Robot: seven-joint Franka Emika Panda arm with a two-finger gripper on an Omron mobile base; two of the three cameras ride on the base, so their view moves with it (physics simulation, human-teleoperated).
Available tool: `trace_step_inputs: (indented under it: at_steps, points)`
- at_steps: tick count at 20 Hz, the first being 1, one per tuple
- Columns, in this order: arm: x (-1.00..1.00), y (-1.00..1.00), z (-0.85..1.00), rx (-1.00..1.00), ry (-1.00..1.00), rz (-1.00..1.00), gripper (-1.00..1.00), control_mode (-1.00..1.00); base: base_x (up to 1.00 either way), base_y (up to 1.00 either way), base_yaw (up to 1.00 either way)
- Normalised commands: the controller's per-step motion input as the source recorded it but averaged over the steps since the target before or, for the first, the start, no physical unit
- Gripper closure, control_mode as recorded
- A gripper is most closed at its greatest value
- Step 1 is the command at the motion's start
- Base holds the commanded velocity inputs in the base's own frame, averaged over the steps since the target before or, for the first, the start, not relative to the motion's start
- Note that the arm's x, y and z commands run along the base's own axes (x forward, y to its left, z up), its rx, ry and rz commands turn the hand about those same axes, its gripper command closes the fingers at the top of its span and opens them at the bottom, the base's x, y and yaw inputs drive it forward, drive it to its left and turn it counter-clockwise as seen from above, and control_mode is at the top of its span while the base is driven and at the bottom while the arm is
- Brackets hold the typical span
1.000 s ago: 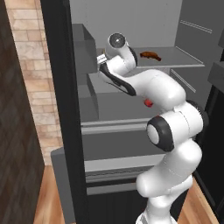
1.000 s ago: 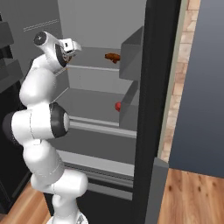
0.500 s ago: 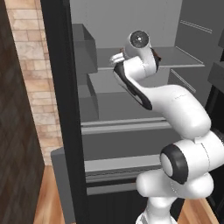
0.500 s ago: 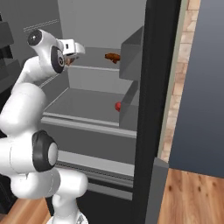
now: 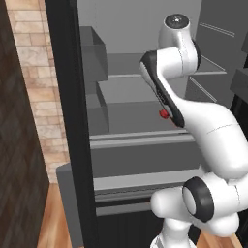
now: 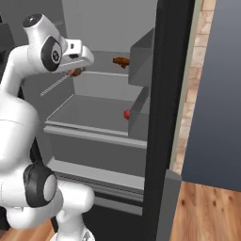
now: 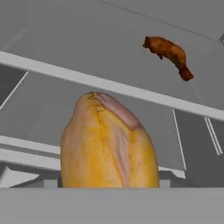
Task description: Place one bell pepper and one chicken drumstick in each tupperware on the nearby counter, to pack two identical lunches.
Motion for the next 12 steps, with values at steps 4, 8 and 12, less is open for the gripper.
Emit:
trace_step_inputs:
  at_steps: [4, 8, 12]
  points:
    - [-1.0, -0.3, -0.47, 0.0, -0.06, 0.0, 1.0, -1.0, 0.0, 0.0, 0.0]
    - [-0.73, -0.21, -0.41, 0.0, -0.08, 0.0, 1.0, -1.0, 0.0, 0.0, 0.0]
    - [-0.5, -0.05, -0.13, 0.0, -0.1, 0.02, 1.0, -1.0, 0.0, 0.0, 0.0]
